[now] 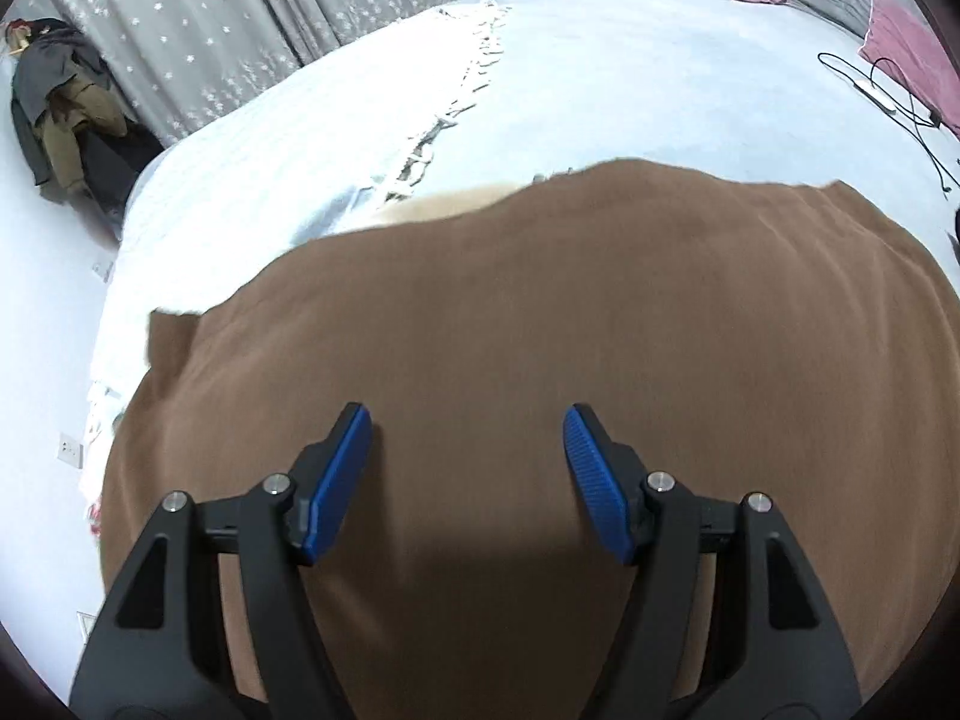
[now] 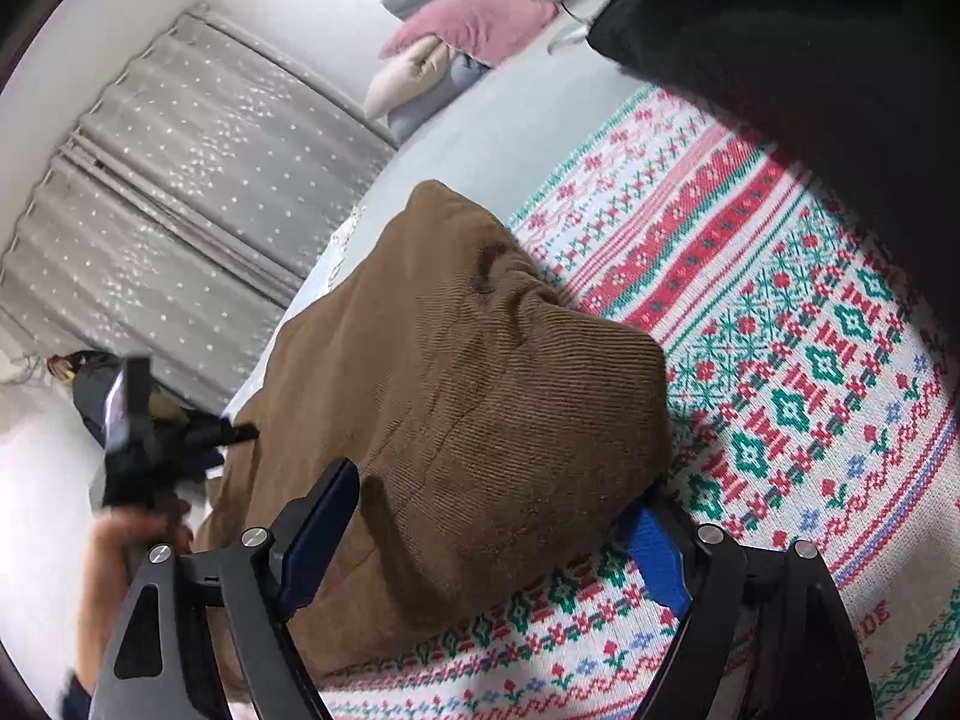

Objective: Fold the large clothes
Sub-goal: 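Press the brown coat bundle flat with both open grippers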

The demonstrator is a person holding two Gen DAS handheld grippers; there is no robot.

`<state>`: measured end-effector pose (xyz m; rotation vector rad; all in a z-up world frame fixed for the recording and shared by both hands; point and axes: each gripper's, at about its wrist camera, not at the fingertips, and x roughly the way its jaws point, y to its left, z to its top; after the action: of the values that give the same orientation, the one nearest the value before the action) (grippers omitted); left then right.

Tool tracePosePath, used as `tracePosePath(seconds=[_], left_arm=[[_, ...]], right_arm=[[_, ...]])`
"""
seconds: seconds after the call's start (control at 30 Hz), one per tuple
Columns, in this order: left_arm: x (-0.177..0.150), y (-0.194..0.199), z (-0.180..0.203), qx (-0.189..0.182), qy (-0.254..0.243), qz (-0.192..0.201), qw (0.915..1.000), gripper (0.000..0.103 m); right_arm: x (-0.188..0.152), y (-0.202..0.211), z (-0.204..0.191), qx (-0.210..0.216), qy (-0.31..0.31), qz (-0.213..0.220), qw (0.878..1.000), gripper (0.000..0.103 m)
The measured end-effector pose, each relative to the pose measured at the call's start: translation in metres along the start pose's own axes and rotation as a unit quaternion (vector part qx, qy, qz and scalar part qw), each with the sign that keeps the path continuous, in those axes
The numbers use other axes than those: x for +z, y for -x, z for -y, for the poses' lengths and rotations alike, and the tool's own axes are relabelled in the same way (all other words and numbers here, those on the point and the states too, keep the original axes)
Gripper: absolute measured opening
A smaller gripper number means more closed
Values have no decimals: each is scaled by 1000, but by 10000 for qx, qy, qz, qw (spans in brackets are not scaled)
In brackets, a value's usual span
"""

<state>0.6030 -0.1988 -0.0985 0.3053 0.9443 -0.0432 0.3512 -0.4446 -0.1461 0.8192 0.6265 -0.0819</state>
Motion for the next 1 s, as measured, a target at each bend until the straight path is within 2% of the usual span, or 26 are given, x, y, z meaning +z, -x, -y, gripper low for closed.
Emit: tracePosePath(seconds=[0.1, 0.17, 0.37, 0.47, 0.53, 0.63, 0.8, 0.9, 1.0], left_arm=[[8, -16, -1, 75, 125, -76, 9999, 68], [8, -26, 0, 100, 200, -161, 9996, 70], [3, -33, 15, 441, -17, -85, 9990, 70], [3, -14, 6, 186, 30, -161, 9997, 69], [-5, 14, -6, -45, 111, 28, 9999, 69], [-39, 59, -22, -437, 46, 238, 9988, 69], [-127, 114, -29, -1068, -276, 269, 9935, 69], [-156, 117, -20, -1168, -322, 185, 9925, 69], [-175, 92, -6, -900, -411, -4, 9951, 70]], right_arm=[[-9, -1, -7, -92, 289, 222, 9993, 86], [-10, 0, -4, -24, 254, 258, 9993, 86], [-14, 5, -4, 11, 303, 346, 9989, 86], [-15, 5, -4, 9, 294, 339, 9990, 86], [-15, 4, -6, -15, 318, 322, 9990, 86], [-17, 7, -7, 1, 314, 316, 9990, 87], [-14, 5, -9, -20, 324, 298, 9990, 88], [-12, 3, -9, -27, 326, 294, 9990, 88], [-12, 3, -9, -21, 324, 294, 9990, 88]])
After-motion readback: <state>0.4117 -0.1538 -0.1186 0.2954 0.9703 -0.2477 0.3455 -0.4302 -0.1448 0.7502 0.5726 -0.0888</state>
